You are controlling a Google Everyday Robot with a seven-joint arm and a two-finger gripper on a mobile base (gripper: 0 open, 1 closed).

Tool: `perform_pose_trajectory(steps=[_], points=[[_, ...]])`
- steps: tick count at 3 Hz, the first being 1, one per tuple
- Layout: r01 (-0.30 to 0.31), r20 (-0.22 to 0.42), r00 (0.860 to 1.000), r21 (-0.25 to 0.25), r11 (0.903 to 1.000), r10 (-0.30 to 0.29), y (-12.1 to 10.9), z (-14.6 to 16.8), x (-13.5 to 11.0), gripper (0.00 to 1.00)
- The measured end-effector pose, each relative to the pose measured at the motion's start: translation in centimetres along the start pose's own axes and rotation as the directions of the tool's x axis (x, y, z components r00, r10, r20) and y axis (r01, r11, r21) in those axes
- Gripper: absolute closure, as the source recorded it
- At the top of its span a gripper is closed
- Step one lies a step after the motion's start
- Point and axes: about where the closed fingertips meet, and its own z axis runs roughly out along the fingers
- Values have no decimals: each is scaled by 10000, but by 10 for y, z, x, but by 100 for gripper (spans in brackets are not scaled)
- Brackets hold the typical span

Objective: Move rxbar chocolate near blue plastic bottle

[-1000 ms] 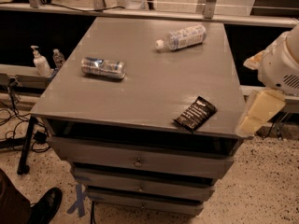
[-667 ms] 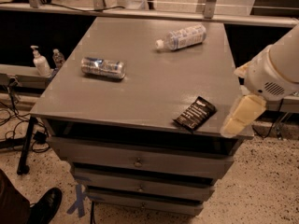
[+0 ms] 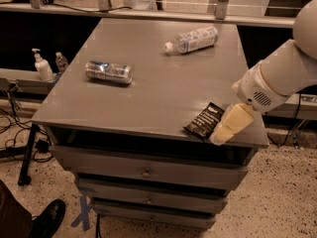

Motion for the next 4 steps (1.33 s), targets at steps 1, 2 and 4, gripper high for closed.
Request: perform_pose_trajectory(steps=[1,2,4], points=[[-364,269,9990,-262,9990,371,6,15,-6,0],[-587,469,9971,-417,9974,606,12,25,-10,7],[-790,729,9939,-580,9952,831,20,36,-13,49]])
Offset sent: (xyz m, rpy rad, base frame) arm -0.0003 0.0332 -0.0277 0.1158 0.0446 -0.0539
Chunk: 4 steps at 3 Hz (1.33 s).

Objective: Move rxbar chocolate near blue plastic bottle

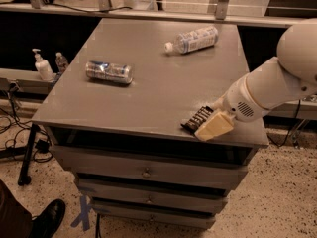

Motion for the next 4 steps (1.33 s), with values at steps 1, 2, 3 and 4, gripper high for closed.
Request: perform_pose_trajectory(steps=[1,2,3,4], points=[[-95,-6,10000,5,10000,95,-1,0,0,71],[-98,-7,10000,5,10000,98,-1,-1,0,95],[-98,-7,10000,6,10000,98,-1,-1,-1,100],[-98,-8,10000,7,10000,98,-1,-1,-1,100]])
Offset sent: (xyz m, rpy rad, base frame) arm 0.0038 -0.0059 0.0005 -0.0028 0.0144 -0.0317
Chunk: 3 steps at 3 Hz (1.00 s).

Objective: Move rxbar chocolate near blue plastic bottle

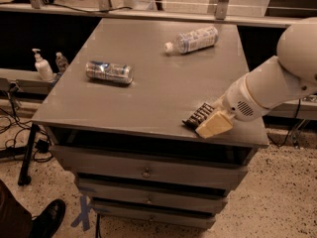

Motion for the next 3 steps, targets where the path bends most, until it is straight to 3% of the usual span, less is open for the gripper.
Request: perform_pose_trajectory(steps=[1,2,3], points=[[45,74,10000,631,9980,-49,-30,-25,-15,100],[92,635,9978,1618,9868,-197,-67,-74,-44,100],[93,635,9978,1618,9868,-198,-67,-74,-44,100]])
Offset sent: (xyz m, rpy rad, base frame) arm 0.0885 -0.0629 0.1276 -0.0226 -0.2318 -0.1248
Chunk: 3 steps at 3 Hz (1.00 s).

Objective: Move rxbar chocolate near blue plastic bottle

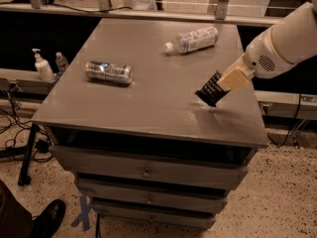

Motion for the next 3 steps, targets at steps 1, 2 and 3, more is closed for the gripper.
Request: perform_pose_trajectory(steps=[1,2,3], points=[[-246,506,9984,66,9997,242,-18,16,-14,100],[-621,1335,9894,384,9973,565,-50,36,-46,100],[-946,1988,9771,882,9916,755,-82,58,-77,100]])
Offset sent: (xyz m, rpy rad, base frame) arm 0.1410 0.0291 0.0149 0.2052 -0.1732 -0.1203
